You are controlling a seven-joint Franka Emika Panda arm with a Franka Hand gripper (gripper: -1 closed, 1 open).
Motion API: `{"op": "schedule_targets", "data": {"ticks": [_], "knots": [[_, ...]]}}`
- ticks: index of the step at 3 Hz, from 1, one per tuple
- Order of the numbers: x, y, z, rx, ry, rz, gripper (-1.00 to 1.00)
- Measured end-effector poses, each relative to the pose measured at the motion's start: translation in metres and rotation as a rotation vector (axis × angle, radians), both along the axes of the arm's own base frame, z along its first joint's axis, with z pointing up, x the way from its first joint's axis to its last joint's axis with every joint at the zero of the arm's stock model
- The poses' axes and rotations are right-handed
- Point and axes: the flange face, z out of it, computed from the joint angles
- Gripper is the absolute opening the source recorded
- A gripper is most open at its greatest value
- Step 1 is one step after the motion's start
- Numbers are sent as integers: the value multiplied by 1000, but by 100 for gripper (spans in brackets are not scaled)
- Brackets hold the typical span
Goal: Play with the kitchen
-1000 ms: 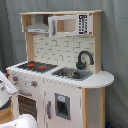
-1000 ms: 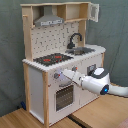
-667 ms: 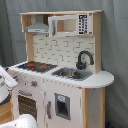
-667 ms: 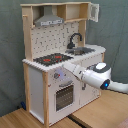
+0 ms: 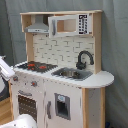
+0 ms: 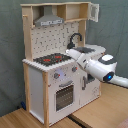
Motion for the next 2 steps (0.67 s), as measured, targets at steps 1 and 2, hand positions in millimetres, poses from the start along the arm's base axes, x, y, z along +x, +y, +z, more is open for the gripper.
{"op": "schedule_targets", "data": {"ticks": [1,2], "knots": [[-17,0,31,47,-51,-34,100],[-35,0,61,104,-100,-76,100]]}}
